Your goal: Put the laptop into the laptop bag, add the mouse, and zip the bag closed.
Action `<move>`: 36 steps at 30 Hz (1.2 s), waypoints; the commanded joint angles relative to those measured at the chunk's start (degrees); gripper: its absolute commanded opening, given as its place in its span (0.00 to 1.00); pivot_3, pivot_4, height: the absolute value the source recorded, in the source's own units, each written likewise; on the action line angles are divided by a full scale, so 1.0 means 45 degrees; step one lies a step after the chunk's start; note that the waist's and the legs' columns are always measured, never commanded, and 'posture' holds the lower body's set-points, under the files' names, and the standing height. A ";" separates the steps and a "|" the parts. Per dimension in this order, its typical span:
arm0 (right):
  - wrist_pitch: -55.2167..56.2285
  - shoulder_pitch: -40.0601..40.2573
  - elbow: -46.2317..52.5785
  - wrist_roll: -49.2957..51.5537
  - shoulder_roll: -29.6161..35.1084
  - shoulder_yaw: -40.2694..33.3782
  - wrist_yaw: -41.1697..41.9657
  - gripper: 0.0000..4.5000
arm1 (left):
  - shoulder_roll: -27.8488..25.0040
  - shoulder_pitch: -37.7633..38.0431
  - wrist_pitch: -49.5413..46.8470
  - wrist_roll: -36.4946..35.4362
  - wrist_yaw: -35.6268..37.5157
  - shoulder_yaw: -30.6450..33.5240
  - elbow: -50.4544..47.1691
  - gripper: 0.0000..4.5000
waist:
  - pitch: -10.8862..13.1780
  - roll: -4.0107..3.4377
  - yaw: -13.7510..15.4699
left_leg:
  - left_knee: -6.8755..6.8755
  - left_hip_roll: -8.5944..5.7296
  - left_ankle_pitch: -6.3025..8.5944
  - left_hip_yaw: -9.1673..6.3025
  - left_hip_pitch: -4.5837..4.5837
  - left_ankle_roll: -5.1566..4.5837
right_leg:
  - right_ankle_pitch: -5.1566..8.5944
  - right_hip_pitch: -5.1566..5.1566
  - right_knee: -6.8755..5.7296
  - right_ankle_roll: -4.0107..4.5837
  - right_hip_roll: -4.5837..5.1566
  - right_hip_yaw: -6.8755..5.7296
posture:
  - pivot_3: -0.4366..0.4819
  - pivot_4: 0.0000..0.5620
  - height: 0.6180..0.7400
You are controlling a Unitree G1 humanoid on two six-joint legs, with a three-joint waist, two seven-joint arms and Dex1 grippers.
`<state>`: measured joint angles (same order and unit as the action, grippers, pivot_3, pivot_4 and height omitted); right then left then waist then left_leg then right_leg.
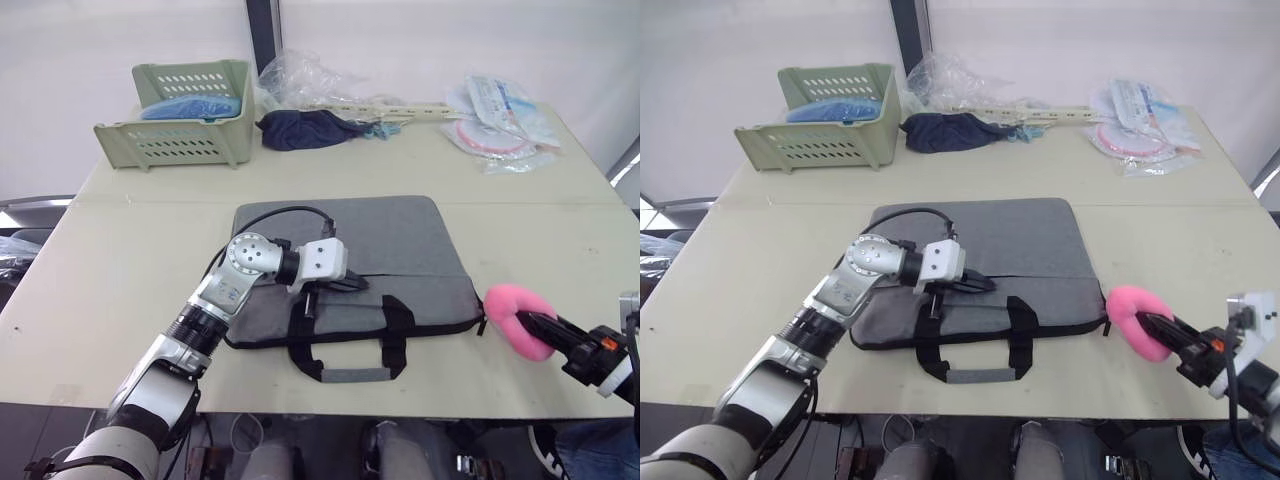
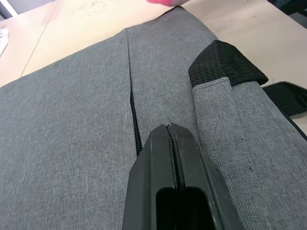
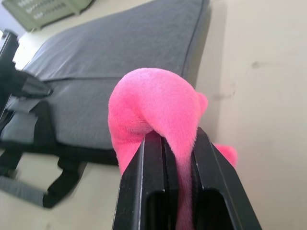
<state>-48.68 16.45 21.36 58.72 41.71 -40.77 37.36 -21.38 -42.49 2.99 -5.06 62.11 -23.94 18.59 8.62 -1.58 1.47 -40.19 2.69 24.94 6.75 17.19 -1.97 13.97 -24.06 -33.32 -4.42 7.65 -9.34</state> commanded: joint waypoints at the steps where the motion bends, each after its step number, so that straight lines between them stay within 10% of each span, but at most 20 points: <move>1: 0.0323 -0.0403 -0.0293 0.0006 0.0161 -0.0580 -0.0233 0.01 | -0.0813 0.1095 -0.0591 0.1751 0.0412 -0.1189 0.1420 0.00 | 0.0001 0.0004 0.0010 | 0.0021 -0.0002 -0.0015 0.0005 0.0002 0.0015 | 0.0000 0.0002 0.0006 0.0000 -0.0008 -0.0001 | 0.48 0.27 1.00; 12: -0.0209 -0.0307 -0.0531 0.0187 0.0125 -0.0666 -0.0373 0.01 | -0.0853 0.1086 -0.0567 0.1728 0.0338 -0.1164 0.1469 0.00 | 0.0001 0.0008 -0.0017 | 0.0038 0.0005 0.0000 0.0021 0.0014 -0.0014 | 0.0002 0.0014 0.0016 -0.0004 -0.0022 0.0005 | 0.48 0.27 1.00; 22: 0.4387 0.4083 0.3074 -0.4639 0.2259 0.0240 0.4919 0.98 | -0.0926 0.0973 -0.0405 0.1705 0.0377 -0.1088 0.1765 0.00 | -0.0023 0.0064 -0.0094 | 0.0067 0.0011 0.0007 0.0028 0.0001 -0.0007 | 0.0020 0.0022 0.0024 -0.0035 -0.0048 0.0008 | 0.48 0.27 1.00; 36: -0.0004 0.1971 0.2238 0.0380 0.1586 -0.2010 0.2531 0.98 | -0.0760 0.0881 -0.0240 0.1715 0.0321 -0.1100 0.2026 0.00 | -0.0074 0.0128 -0.0020 | 0.0119 0.0039 -0.0003 -0.0026 -0.0016 0.0015 | 0.0028 0.0027 0.0073 -0.0001 -0.0031 -0.0018 | 0.48 0.27 1.00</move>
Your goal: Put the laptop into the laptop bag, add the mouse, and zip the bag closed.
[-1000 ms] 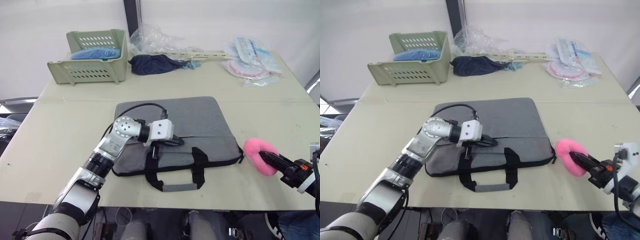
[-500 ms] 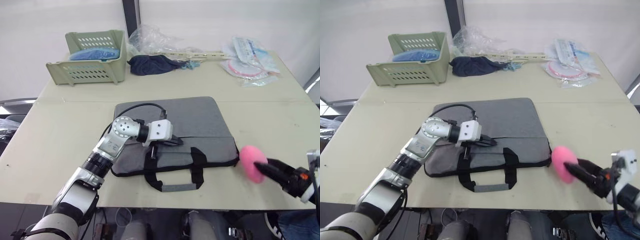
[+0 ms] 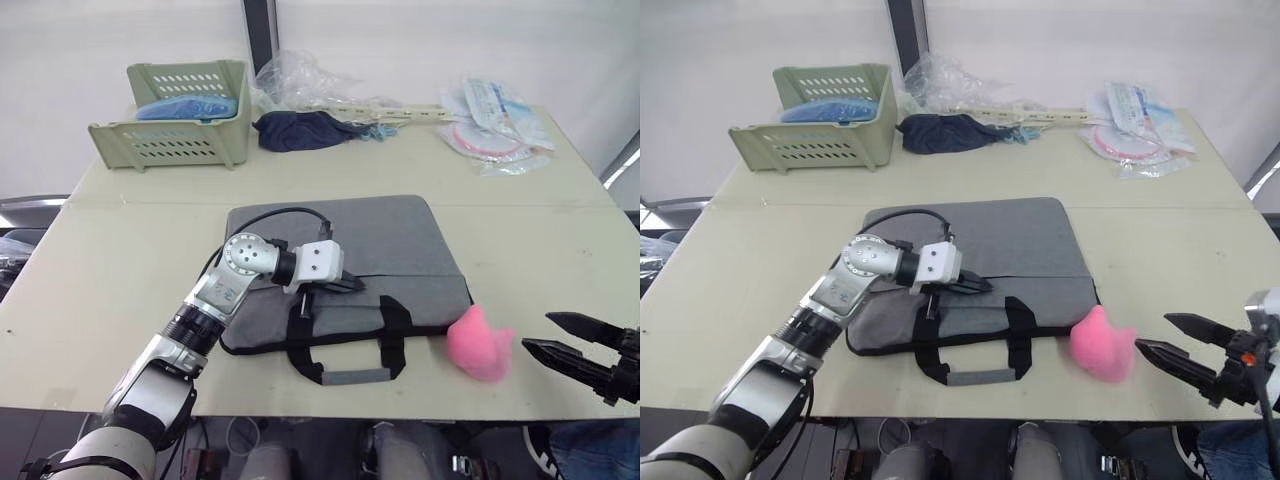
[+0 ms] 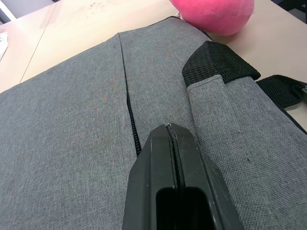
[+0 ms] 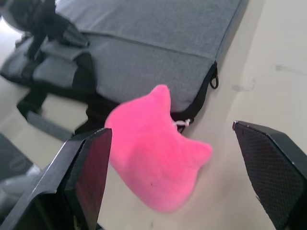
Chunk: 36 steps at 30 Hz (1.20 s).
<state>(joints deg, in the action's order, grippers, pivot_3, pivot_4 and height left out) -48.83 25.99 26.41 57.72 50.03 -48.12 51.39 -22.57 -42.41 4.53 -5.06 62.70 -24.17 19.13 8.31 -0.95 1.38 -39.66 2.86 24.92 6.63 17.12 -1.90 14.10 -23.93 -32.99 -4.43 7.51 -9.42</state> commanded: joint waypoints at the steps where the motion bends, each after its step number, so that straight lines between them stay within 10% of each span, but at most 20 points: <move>1: 0.0428 -0.0100 0.1853 0.0163 -0.0345 -0.0058 -0.0615 0.98 | -0.0499 0.0862 -0.0582 0.1709 0.0185 -0.1042 0.1911 0.00 | -0.0011 -0.0024 0.0001 | 0.0001 -0.0001 0.0000 0.0000 0.0001 0.0000 | 0.0000 0.0001 -0.0001 0.0000 0.0000 0.0001 | 0.48 0.27 1.00; 8: 0.5329 0.1621 0.5405 -0.6002 -0.0619 0.2931 0.0011 0.98 | -0.0523 0.0887 -0.0590 0.1690 0.0161 -0.1002 0.1914 0.00 | -0.0022 -0.0015 -0.0002 | 0.0029 -0.0009 -0.0002 0.0003 0.0001 0.0011 | 0.0000 0.0004 0.0015 -0.0011 -0.0012 -0.0005 | 0.48 0.27 1.00; 25: 0.8785 0.1757 0.2191 -1.5112 -0.2370 0.7421 -0.4005 0.98 | -0.0432 0.0887 -0.0821 0.1617 0.0096 -0.0988 0.1737 0.00 | -0.0041 0.0085 -0.0017 | 0.0040 -0.0016 -0.0018 0.0002 -0.0002 0.0012 | 0.0026 0.0003 0.0020 0.0035 -0.0005 -0.0021 | 0.48 0.27 1.00; 32: 0.9721 0.1964 0.1883 -1.3375 -0.2931 0.5734 -0.3519 0.41 | -0.0452 0.1029 -0.0864 0.1623 0.0113 -0.1051 0.1554 0.00 | -0.0043 0.0074 -0.0007 | 0.0054 -0.0011 -0.0021 0.0000 -0.0003 0.0004 | 0.0024 0.0002 0.0018 0.0032 -0.0009 -0.0026 | 0.48 0.27 1.00; 36: 0.7744 0.0839 0.2289 -0.8180 -0.4112 0.4315 -0.3044 0.03 | -0.0356 0.0937 -0.0784 0.1660 0.0121 -0.1107 0.1674 0.00 | -0.0040 0.0055 -0.0014 | 0.0054 -0.0010 -0.0026 -0.0011 -0.0004 -0.0005 | 0.0025 0.0004 0.0014 0.0034 -0.0004 -0.0030 | 0.48 0.27 1.00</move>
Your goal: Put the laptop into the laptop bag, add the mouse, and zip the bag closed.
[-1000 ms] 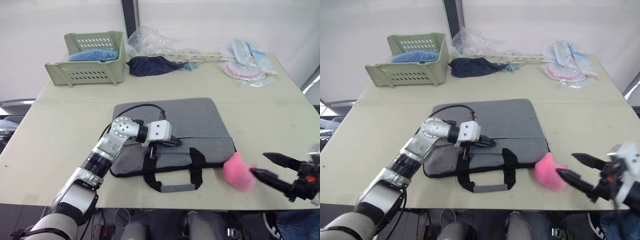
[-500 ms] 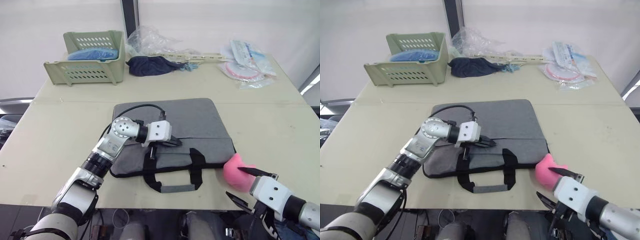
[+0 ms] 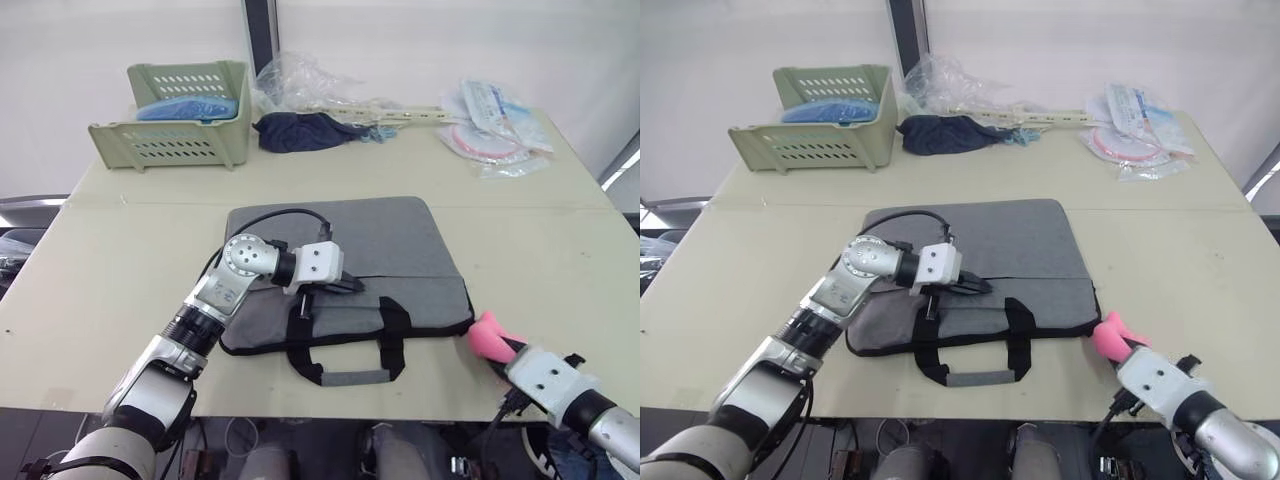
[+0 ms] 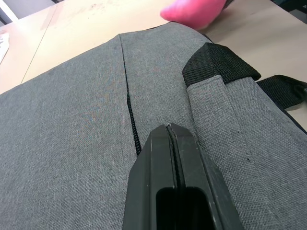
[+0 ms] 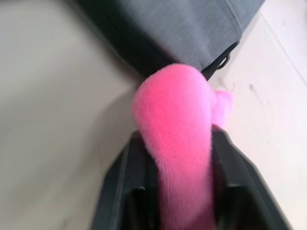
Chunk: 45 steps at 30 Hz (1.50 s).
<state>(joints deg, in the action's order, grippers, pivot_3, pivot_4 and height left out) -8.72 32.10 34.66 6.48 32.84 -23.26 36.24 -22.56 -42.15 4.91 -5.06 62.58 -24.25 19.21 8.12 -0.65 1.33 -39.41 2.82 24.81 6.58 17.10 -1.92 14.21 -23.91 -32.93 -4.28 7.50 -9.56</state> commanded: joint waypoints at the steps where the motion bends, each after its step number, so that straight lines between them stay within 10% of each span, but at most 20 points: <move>1: -0.2057 -0.0685 0.0563 0.4644 -0.0288 -0.1577 0.0412 0.01 | -0.0348 0.0862 -0.0834 0.1668 0.0164 -0.1101 0.1686 0.00 | 0.0008 -0.0025 -0.0003 | 0.0000 -0.0002 -0.0001 0.0000 -0.0001 -0.0003 | 0.0000 0.0000 0.0001 0.0001 0.0007 0.0004 | 0.48 0.27 1.00; 8: -0.7433 -0.3452 -0.1388 1.2682 0.0986 -0.3629 -0.2135 0.01 | -0.0413 0.0794 -0.0460 0.1888 0.0394 -0.1343 0.1820 0.00 | 0.0020 -0.0043 -0.0001 | 0.0000 -0.0005 -0.0008 -0.0015 -0.0001 -0.0018 | -0.0004 0.0006 -0.0002 0.0012 0.0028 0.0007 | 0.48 0.27 1.00; 30: -0.8466 -1.1270 -0.7254 1.1454 0.0547 -0.0996 -0.3964 0.01 | -0.1053 0.1272 0.0111 0.2291 0.0746 -0.1791 0.1702 0.00 | -0.0027 -0.0157 -0.0255 | 0.0048 -0.0021 -0.0098 0.0009 0.0007 0.0085 | -0.0030 -0.0012 -0.0006 -0.0028 0.0028 -0.0004 | 0.48 0.27 1.00; 39: -0.8571 -1.0587 -0.6638 1.0744 0.0836 -0.0847 -0.2799 0.01 | -0.0776 0.1575 -0.1019 0.0701 0.0604 -0.0618 0.0780 0.00 | -0.0046 -0.0193 -0.0330 | 0.0048 -0.0019 -0.0109 0.0010 0.0009 0.0096 | -0.0033 -0.0012 -0.0012 -0.0032 0.0026 -0.0008 | 0.48 0.27 1.00; 45: -0.7369 -0.8689 -0.5134 0.9625 0.2249 -0.1349 -0.0997 0.59 | -0.1116 0.2443 -0.2813 -0.2700 0.0319 0.2527 -0.2179 0.45 | 0.0064 -0.0201 -0.0343 | 0.0065 -0.0019 -0.0151 0.0025 0.0072 0.0136 | -0.0037 -0.0141 -0.0053 -0.0039 -0.0004 -0.0007 | 0.48 0.27 1.00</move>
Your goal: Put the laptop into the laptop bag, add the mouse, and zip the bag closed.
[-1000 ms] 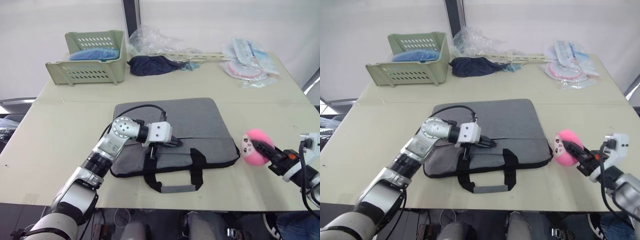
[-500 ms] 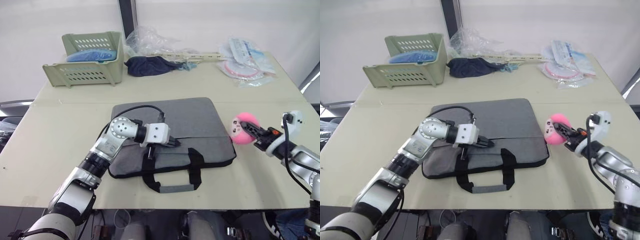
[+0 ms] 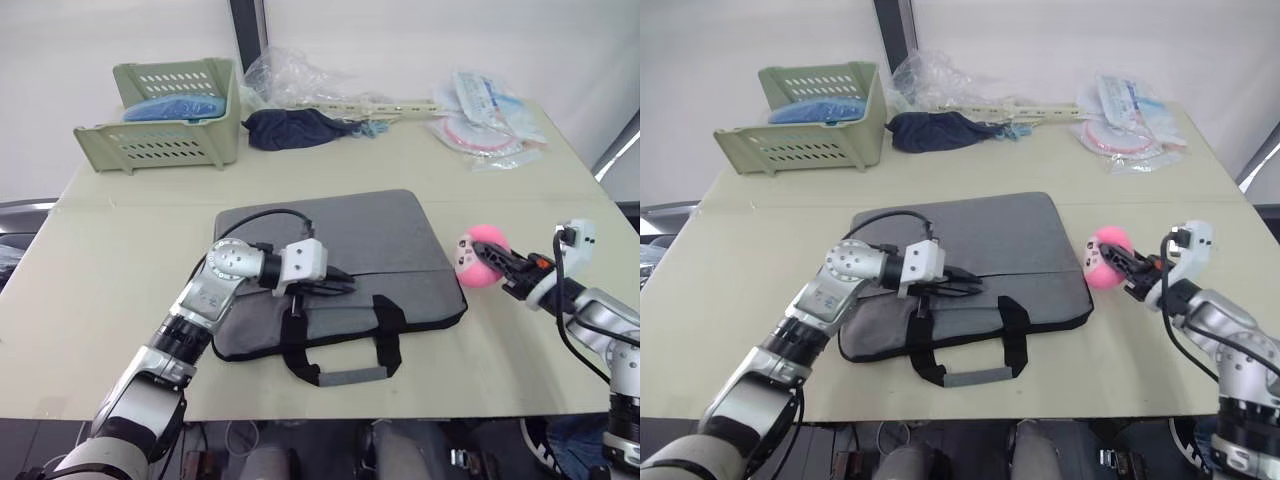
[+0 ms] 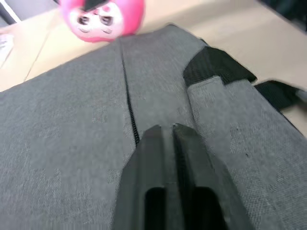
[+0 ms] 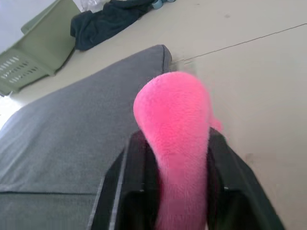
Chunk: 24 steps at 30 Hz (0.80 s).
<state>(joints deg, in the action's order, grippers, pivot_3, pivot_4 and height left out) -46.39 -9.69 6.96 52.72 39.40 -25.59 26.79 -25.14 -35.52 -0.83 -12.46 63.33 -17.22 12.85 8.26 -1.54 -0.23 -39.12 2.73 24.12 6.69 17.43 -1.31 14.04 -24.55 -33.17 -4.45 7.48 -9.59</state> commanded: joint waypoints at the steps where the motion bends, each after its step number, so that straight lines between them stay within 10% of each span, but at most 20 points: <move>1: 0.1327 0.0934 0.1191 -0.0925 0.1096 -0.0957 0.1468 0.71 | -0.0716 0.1158 -0.1788 -0.1563 0.0160 0.1480 -0.1240 0.55 | 0.0085 0.0007 0.0016 | 0.0000 0.0000 -0.0005 0.0013 -0.0001 0.0006 | -0.0002 -0.0005 -0.0033 -0.0003 -0.0014 0.0000 | 0.48 0.27 1.00; 4: 0.3740 0.2420 0.1530 -0.2999 0.2302 -0.1121 0.3276 1.00 | -0.1509 0.1854 -0.2397 -0.2497 -0.0235 0.3208 -0.2149 0.86 | 0.0241 0.0065 0.0058 | -0.0007 -0.0025 -0.0017 0.0028 0.0073 0.0014 | -0.0004 -0.0084 -0.0054 -0.0008 -0.0102 -0.0011 | 0.48 0.27 1.00; 6: 0.5604 0.3181 0.1200 -0.4243 0.2980 -0.1418 0.4487 1.00 | -0.2291 0.2460 -0.2317 -0.2589 -0.0546 0.4436 -0.2101 0.99 | 0.0294 0.0125 0.0082 | -0.0031 -0.0085 -0.0023 0.0057 0.0199 0.0024 | -0.0023 -0.0207 -0.0051 -0.0041 -0.0180 -0.0028 | 0.48 0.27 1.00; 14: 0.9519 0.4017 -0.2044 -0.6995 0.4703 -0.2348 0.6586 1.00 | -0.5214 0.3633 -0.0416 -0.1733 -0.1310 0.7860 0.1583 0.99 | 0.0505 0.0265 0.0118 | -0.0026 -0.0076 -0.0022 0.0079 0.0210 0.0028 | -0.0033 -0.0204 0.0013 -0.0061 -0.0189 -0.0037 | 0.48 0.27 1.00; 24: 1.4154 0.2118 -0.8504 -0.8598 0.5539 -0.1168 0.7813 1.00 | -0.6718 0.2485 0.2222 0.0067 -0.1615 0.7474 0.5977 0.99 | 0.0613 0.0214 0.0014 | 0.0001 -0.0094 -0.0018 0.0192 0.0233 0.0036 | -0.0029 -0.0211 0.0045 -0.0080 -0.0188 -0.0089 | 0.48 0.27 1.00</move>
<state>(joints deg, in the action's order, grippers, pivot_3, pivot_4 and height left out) 14.90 0.89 -28.67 14.03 62.53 -30.12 60.84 -54.14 -23.45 7.01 -13.00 56.52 16.13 39.06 11.02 -0.58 -0.17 -39.12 2.33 24.04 7.59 18.46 -1.14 13.92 -25.50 -32.99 -4.82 6.63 -9.99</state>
